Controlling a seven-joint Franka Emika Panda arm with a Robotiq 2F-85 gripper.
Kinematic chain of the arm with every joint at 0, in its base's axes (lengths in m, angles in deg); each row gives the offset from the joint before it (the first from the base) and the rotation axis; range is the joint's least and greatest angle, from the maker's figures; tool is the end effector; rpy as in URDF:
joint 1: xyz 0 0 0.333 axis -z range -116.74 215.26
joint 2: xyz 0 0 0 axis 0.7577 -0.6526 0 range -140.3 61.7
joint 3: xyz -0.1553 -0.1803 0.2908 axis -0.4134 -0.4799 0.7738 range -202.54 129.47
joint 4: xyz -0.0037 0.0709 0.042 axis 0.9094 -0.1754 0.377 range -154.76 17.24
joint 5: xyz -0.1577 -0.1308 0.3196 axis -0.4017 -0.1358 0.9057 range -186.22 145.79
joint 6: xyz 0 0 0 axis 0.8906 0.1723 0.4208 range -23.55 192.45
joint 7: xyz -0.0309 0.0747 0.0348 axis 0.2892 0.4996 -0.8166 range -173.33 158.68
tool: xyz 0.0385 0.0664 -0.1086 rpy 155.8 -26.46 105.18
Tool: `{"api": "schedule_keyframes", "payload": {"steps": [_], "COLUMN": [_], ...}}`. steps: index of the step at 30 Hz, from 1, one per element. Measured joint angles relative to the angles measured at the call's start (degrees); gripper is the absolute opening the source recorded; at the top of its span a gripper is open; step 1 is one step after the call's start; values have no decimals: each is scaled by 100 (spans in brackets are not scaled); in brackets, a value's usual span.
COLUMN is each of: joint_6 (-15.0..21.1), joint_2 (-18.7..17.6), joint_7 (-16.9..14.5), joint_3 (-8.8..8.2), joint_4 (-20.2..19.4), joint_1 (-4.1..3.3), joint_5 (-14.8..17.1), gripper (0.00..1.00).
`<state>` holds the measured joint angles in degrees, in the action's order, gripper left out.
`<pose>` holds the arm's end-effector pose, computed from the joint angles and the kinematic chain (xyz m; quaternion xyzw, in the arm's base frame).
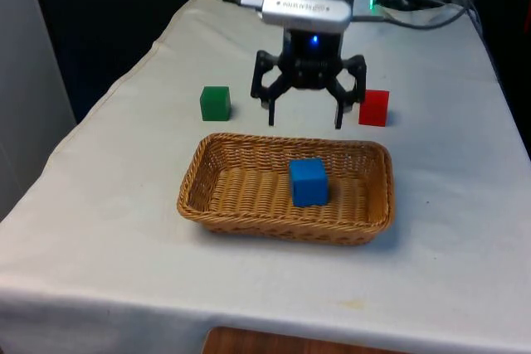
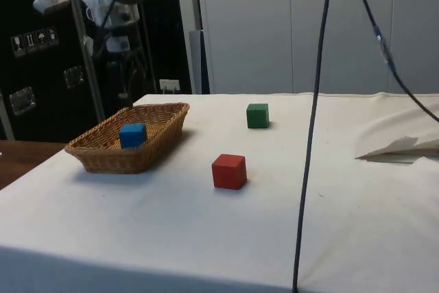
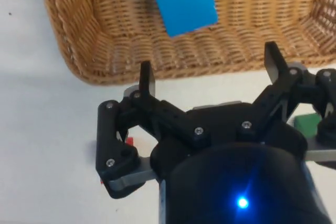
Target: Pick up the blue cube and place it into the basket.
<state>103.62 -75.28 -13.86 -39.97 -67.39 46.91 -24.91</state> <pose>0.7310 -0.0107 0.3165 0.9956 0.0770 0.0105 0.0518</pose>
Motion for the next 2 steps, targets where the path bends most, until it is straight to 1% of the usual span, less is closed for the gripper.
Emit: {"api": "schedule_keyframes", "payload": {"steps": [2], "joint_6": [-11], "joint_2": [57], "joint_7": [0], "joint_3": [0], "joint_4": [-46], "joint_1": [0], "joint_5": [-6], "gripper": [100]}}
